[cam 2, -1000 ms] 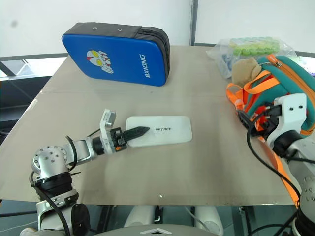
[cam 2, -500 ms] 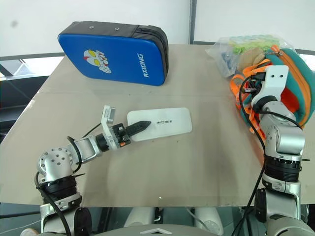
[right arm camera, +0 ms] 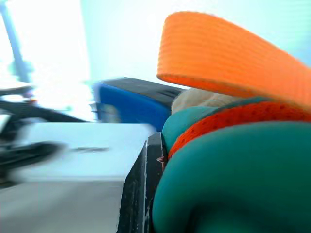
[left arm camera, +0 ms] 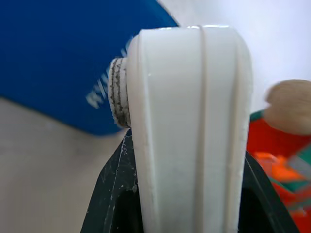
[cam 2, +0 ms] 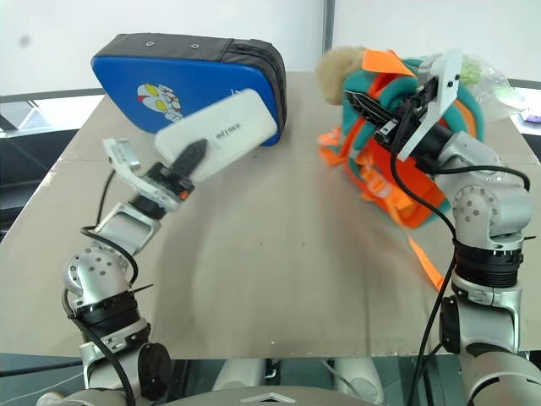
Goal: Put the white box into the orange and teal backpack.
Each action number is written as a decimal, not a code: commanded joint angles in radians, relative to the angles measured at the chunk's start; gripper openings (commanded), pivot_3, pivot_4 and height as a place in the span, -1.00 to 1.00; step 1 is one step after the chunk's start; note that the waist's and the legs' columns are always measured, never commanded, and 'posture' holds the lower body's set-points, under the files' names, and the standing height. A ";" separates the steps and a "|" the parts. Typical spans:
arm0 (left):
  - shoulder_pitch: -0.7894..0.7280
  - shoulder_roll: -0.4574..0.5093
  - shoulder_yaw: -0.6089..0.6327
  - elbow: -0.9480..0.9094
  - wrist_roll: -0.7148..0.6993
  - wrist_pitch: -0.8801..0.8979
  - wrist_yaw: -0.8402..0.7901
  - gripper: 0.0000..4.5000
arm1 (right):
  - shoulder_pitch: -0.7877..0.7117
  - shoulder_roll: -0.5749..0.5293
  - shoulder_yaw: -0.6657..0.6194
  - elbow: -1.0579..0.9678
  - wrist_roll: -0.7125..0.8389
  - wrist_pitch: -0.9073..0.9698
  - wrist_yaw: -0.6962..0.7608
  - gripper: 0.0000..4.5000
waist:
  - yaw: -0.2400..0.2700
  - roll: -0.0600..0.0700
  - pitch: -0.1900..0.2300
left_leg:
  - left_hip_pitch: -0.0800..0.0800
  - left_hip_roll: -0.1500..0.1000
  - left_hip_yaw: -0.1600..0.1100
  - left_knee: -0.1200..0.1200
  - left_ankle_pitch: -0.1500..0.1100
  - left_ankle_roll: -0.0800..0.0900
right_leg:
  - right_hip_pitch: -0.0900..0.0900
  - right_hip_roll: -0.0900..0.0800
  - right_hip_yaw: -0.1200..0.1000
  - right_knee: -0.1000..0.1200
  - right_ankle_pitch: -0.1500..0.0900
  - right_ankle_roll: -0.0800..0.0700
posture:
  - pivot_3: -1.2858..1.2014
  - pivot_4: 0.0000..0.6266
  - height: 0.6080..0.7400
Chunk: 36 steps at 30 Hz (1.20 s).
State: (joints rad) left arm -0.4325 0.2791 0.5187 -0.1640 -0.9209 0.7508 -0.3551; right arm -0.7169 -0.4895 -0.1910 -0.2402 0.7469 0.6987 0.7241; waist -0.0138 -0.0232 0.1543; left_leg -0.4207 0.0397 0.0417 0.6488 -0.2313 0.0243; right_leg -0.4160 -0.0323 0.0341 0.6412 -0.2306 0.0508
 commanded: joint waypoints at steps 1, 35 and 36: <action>-0.025 0.084 0.047 -0.008 -0.046 -0.046 -0.079 -0.54 | 0.026 -0.064 0.060 -0.117 0.067 0.048 0.110 -0.98 | 0.001 0.000 0.000 | -0.001 0.000 0.000 0.000 0.000 0.000 | -0.001 0.000 -0.001 0.000 0.000 0.000 | 0.03 -0.52 1.00; 0.225 0.671 0.011 -0.127 -0.118 -0.033 -0.841 -0.54 | 0.086 -0.157 0.176 -0.013 0.036 0.032 0.264 -0.98 | 0.004 -0.008 0.006 | -0.003 0.001 -0.001 0.003 0.000 0.000 | -0.002 -0.003 -0.008 0.002 -0.002 -0.005 | 0.03 -0.52 1.00; 0.222 0.668 -0.011 -0.136 -0.088 -0.066 -0.849 -0.54 | 0.088 -0.157 0.174 -0.020 0.044 0.039 0.263 -0.98 | 0.005 -0.008 0.005 | -0.003 0.001 0.000 0.003 0.000 0.000 | -0.002 -0.003 -0.008 0.002 -0.002 -0.005 | 0.03 -0.52 1.00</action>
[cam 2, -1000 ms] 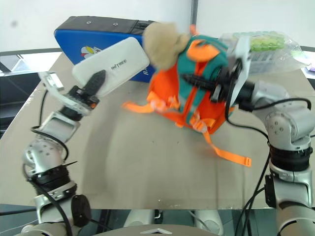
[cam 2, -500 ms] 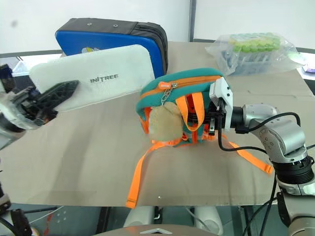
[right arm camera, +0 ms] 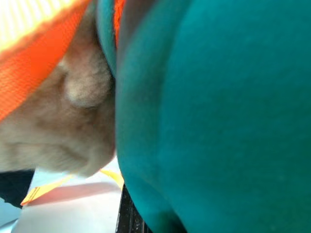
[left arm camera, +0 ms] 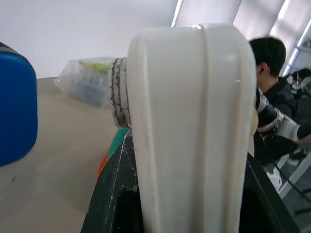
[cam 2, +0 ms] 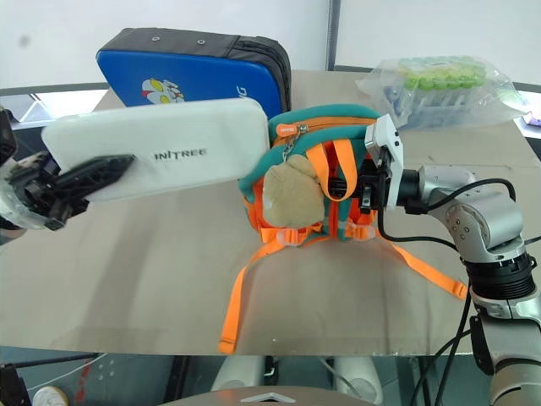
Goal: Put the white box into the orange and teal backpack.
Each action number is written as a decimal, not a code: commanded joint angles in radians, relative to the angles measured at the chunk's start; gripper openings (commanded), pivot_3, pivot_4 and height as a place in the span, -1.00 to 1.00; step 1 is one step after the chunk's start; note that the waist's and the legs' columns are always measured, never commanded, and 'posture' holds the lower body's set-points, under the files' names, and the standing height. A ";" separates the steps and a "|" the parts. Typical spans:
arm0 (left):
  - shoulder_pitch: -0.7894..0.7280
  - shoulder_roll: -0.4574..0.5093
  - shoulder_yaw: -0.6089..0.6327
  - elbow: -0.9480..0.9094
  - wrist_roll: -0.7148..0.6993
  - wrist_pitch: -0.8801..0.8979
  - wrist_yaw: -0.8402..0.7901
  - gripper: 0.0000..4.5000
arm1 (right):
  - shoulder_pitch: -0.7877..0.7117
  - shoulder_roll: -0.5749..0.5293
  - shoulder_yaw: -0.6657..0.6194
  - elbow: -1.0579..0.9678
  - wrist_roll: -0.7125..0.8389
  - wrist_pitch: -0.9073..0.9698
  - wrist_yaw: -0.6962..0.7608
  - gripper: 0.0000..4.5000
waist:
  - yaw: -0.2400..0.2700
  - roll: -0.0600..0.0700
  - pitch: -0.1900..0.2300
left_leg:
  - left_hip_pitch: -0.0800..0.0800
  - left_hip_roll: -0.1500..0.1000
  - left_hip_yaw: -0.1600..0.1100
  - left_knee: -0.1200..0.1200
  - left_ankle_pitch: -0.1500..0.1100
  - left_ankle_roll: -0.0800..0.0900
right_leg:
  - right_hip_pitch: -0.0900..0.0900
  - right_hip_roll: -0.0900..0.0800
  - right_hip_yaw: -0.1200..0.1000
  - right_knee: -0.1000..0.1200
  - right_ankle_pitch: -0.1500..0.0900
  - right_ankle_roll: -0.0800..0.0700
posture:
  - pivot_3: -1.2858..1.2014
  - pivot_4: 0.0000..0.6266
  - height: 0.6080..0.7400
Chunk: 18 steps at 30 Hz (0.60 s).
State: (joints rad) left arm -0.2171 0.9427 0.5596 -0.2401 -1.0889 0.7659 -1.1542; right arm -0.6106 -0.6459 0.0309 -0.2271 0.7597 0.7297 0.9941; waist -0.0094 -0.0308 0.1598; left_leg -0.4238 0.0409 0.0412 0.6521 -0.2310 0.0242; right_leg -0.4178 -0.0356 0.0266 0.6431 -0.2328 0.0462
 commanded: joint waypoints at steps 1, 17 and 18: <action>-0.013 -0.003 -0.071 -0.061 0.099 -0.106 -0.043 -0.54 | -0.015 -0.001 -0.052 -0.043 0.043 0.017 -0.006 -0.98 | 0.001 0.000 0.000 | 0.000 0.000 0.000 0.000 0.000 0.000 | 0.000 0.000 0.000 0.000 0.000 0.000 | 0.03 -0.52 1.00; -0.521 -0.215 -0.720 -0.009 0.602 -0.221 0.103 -0.54 | -0.012 -0.004 -0.027 -0.170 0.155 0.079 0.055 -0.98 | 0.019 0.000 0.000 | -0.005 -0.002 -0.004 0.003 0.000 0.000 | -0.001 0.003 -0.001 0.000 0.003 0.005 | 0.03 -0.52 1.00; -0.548 -0.277 -0.781 0.023 0.641 -0.235 0.118 -0.54 | -0.002 0.000 -0.019 -0.173 0.145 0.072 0.053 -0.98 | 0.018 0.000 0.000 | -0.006 -0.002 -0.003 0.003 0.000 0.000 | -0.002 0.003 -0.001 0.000 0.003 0.005 | 0.03 -0.52 1.00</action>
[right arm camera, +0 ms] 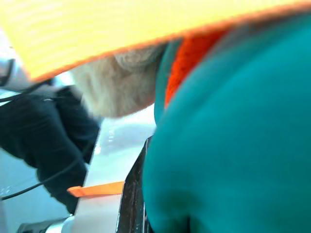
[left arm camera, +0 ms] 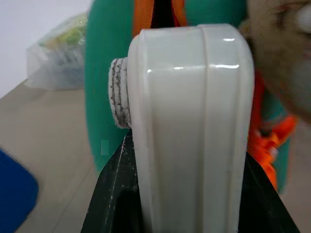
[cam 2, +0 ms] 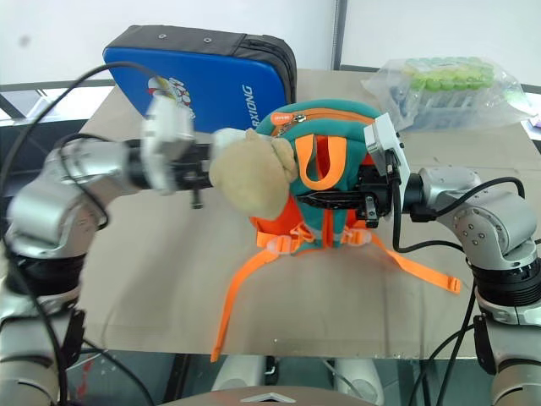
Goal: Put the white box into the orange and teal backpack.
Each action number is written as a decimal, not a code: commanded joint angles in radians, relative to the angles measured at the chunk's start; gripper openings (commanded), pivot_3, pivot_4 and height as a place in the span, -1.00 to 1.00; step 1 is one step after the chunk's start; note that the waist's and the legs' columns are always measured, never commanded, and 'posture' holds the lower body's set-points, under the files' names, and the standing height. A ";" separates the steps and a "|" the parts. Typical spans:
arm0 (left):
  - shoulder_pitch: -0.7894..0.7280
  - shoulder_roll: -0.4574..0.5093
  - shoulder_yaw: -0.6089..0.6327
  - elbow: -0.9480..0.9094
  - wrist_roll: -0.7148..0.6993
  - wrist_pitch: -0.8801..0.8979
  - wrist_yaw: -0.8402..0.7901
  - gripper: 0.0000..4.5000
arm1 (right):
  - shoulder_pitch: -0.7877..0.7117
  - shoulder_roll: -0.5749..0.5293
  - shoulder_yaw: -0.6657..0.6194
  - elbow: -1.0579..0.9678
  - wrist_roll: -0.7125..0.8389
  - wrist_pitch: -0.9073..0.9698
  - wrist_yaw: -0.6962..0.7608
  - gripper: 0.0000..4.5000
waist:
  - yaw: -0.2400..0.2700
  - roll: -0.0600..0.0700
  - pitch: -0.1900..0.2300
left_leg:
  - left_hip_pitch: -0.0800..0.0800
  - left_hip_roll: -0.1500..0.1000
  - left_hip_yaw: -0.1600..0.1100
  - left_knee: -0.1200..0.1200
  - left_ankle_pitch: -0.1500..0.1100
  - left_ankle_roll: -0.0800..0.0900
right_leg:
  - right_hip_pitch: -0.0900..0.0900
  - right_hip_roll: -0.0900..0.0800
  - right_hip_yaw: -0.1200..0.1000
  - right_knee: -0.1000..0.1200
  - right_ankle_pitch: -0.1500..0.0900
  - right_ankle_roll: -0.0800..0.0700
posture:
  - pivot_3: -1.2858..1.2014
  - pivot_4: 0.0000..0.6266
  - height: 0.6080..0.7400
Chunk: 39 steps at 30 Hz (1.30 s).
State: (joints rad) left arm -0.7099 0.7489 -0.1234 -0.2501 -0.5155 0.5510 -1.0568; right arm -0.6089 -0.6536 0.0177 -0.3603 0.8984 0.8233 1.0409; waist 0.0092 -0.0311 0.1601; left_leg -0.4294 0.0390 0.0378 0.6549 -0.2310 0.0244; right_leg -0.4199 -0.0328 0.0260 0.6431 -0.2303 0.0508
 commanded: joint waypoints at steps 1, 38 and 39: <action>-0.076 -0.144 -0.144 0.068 0.096 -0.022 0.042 -0.54 | 0.007 0.012 -0.004 -0.041 0.004 -0.023 0.001 -0.98 | 0.002 0.000 0.000 | 0.000 0.000 0.000 0.000 0.000 0.000 | 0.000 0.000 0.000 0.000 0.000 0.000 | 0.03 -0.52 1.00; 0.130 -0.172 0.334 -0.080 -0.712 0.573 0.332 -0.07 | 0.068 0.082 -0.009 -0.048 -0.095 -0.060 -0.129 -1.00 | -0.021 0.001 0.001 | 0.005 0.000 -0.015 0.012 0.000 0.000 | 0.008 0.000 -0.006 0.012 -0.001 0.000 | 0.03 -0.52 1.00; 0.133 -0.163 0.361 -0.066 -0.737 0.576 0.338 -0.21 | 0.073 0.083 -0.018 -0.048 -0.091 -0.060 -0.135 -1.00 | -0.021 0.001 0.001 | 0.004 0.000 -0.015 0.012 0.000 0.000 | 0.008 0.000 -0.006 0.012 -0.001 0.000 | 0.03 -0.52 1.00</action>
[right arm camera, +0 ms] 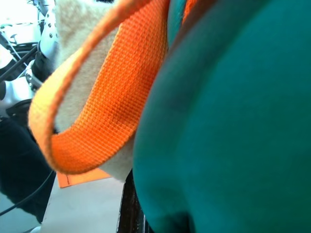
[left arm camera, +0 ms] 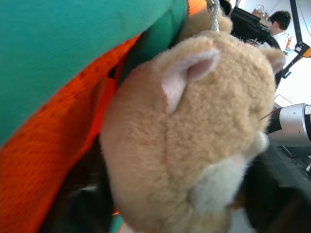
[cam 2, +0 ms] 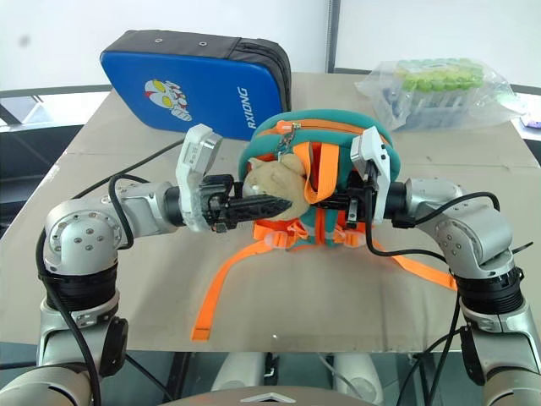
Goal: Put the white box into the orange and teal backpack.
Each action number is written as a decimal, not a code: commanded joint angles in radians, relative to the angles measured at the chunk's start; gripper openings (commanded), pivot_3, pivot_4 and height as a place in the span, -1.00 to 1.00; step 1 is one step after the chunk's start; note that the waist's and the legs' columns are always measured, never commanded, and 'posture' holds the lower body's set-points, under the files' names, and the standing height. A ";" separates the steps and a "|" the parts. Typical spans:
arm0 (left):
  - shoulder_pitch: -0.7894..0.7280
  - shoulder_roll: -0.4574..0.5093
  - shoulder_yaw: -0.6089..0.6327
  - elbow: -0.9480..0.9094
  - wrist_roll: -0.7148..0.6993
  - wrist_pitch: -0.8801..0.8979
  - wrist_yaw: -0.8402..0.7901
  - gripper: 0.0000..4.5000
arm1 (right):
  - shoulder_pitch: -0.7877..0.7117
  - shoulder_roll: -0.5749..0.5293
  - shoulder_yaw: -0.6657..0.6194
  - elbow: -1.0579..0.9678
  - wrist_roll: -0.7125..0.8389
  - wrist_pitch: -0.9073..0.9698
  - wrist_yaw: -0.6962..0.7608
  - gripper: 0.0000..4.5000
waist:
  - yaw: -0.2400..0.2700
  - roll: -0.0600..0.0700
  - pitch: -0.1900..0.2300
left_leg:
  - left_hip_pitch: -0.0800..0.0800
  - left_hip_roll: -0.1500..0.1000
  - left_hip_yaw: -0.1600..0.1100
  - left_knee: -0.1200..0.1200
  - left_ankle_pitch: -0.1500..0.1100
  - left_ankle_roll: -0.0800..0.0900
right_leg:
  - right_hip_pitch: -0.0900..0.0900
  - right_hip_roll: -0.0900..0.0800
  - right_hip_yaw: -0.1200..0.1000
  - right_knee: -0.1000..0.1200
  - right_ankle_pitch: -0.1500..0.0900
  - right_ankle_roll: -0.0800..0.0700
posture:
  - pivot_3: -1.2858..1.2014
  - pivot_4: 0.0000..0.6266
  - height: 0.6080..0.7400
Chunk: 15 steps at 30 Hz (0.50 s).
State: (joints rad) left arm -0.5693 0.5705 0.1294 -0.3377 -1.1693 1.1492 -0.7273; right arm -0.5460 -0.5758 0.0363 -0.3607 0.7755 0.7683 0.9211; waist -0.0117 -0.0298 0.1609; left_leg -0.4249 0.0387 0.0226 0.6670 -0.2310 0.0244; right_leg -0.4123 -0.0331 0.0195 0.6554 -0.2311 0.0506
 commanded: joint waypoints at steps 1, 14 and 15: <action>0.001 0.032 0.132 0.033 -0.096 -0.020 0.007 -0.37 | 0.014 0.007 -0.044 -0.048 0.036 -0.005 -0.021 -1.00 | 0.000 0.000 0.000 | 0.000 0.000 0.000 0.000 0.000 0.000 | 0.000 0.000 0.000 0.000 0.000 0.000 | 0.03 -0.52 1.00; 0.191 0.040 0.367 0.346 -0.113 -0.118 0.269 -0.76 | -0.024 0.114 -0.243 0.044 0.150 -0.035 -0.237 -1.00 | -0.002 0.000 0.000 | 0.001 0.000 0.001 0.000 0.000 0.000 | 0.000 0.000 0.001 0.000 0.000 0.000 | 0.03 -0.52 1.00; 0.220 0.030 0.362 0.356 -0.093 -0.121 0.291 -0.76 | -0.027 0.117 -0.259 0.052 0.156 -0.039 -0.254 -1.00 | -0.001 0.000 0.000 | 0.000 0.000 0.001 -0.001 0.000 0.000 | 0.000 -0.001 0.001 0.000 0.000 0.000 | 0.03 -0.52 1.00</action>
State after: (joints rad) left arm -0.3830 0.5985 0.4347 -0.0162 -1.3139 1.0813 -0.4873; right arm -0.5539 -0.4581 -0.1181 -0.3118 0.9023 0.7676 0.7058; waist -0.0130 -0.0298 0.1610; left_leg -0.4245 0.0392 0.0239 0.6663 -0.2311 0.0242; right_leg -0.4124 -0.0338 0.0204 0.6548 -0.2311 0.0506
